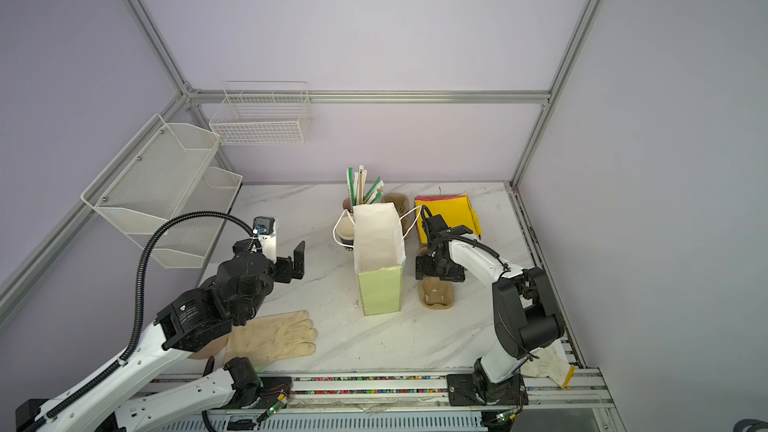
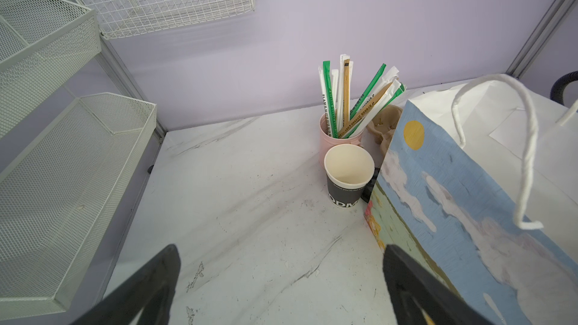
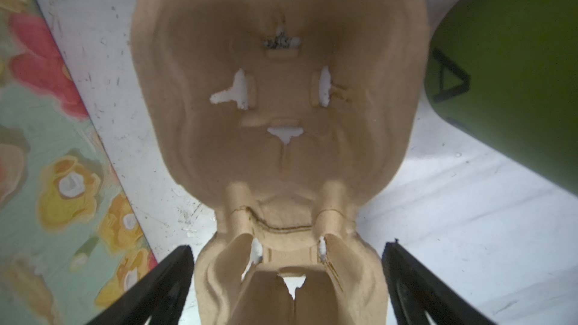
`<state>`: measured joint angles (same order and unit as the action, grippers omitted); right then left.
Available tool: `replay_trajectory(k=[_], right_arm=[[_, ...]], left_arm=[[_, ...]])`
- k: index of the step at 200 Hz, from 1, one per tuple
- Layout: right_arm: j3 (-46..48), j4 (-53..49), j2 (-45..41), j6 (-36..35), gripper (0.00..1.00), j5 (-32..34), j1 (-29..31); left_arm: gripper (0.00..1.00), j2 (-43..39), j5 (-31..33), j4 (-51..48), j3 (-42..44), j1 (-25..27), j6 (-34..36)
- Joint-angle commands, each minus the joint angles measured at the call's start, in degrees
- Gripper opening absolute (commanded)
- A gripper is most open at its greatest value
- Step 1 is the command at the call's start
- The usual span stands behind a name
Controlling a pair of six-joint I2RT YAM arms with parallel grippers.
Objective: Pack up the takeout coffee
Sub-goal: 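Lower the right gripper onto the carrier's near cup slot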
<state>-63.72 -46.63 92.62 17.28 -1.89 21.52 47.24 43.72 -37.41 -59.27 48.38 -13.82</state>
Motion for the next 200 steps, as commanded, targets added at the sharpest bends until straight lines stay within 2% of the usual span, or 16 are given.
replay_trajectory(k=[1, 75, 165, 200], right_arm=[[0.1, 0.4, 0.8, -1.0, 0.97, 2.5, -0.1], [-0.7, 1.1, 2.3, -2.1, 0.97, -0.8, 0.1], [-1.1, 1.3, 3.5, -2.1, 0.88, -0.2, 0.4], [-0.9, 1.5, 2.1, -2.1, 0.87, 0.2, 0.7]], left_arm=[[1.00, 0.0, 0.6, 0.8, 1.3, -0.2, 1.3], [1.00, 0.1, 0.7, 0.8, 1.3, -0.2, 1.2], [1.00, 0.0, 0.6, 0.7, 1.4, -0.2, 1.2], [1.00, 0.1, 0.4, 0.7, 1.4, -0.2, 1.3]])
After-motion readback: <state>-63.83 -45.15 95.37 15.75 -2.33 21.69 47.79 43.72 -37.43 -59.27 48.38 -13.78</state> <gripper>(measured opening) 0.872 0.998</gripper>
